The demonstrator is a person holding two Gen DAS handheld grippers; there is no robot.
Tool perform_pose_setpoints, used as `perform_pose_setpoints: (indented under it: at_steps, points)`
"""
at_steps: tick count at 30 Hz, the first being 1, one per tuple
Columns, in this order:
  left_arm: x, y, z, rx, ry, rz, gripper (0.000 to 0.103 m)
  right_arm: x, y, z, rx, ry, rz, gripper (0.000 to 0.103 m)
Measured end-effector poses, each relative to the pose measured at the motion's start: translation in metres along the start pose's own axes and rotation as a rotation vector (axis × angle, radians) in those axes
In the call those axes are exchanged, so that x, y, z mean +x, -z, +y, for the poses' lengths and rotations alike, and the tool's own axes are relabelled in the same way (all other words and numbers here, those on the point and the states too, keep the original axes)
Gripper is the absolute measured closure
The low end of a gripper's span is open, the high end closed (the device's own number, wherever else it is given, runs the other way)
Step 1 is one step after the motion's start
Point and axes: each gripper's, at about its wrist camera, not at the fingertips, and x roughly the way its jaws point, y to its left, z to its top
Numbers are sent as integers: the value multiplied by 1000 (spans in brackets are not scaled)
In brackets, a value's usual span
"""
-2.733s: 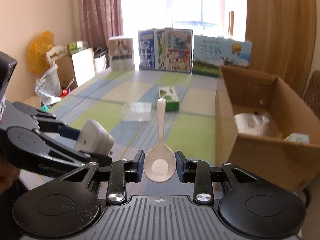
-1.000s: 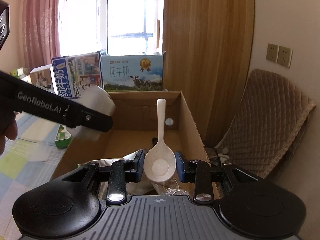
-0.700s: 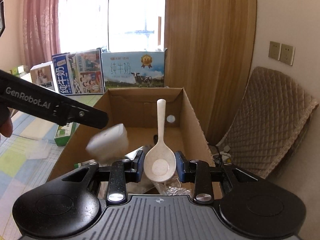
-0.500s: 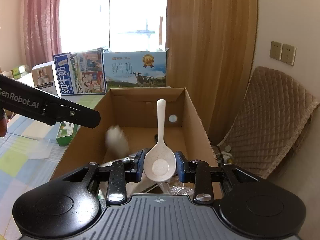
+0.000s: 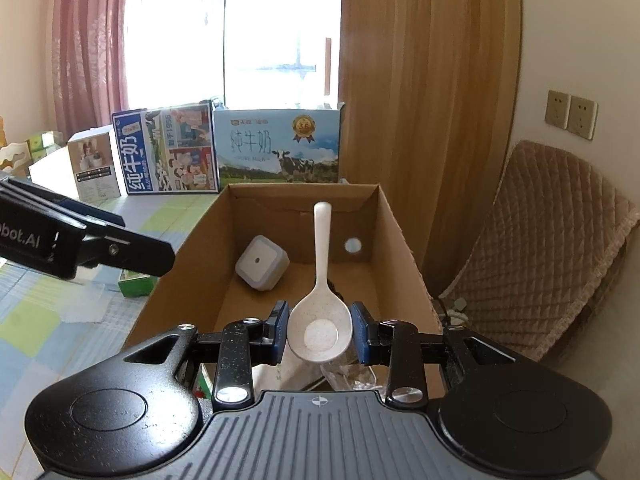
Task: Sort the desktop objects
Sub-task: 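Withdraw both tools from the cardboard box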
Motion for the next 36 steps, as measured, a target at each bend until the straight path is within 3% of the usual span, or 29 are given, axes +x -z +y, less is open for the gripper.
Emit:
perform_pose_setpoints:
  at_steps: [17, 23, 29, 31, 36]
  points:
    - [-23, 21, 19, -61, -20, 6, 31, -9, -3, 15, -31, -15, -5, 66]
    - [-38, 33, 25, -81, -30, 3, 29, -23, -5, 26, -30, -30, -16, 52]
    - [-61, 48, 36, -107, -53, -7, 24, -37, -6, 47, -43, -58, -18, 31]
    - [-68, 53, 41, -117, -65, -8, 24, -41, -6, 55, -43, -71, -11, 19]
    - [-90, 69, 57, -143, -102, -14, 19, -48, -6, 79, -70, -106, 0, 11]
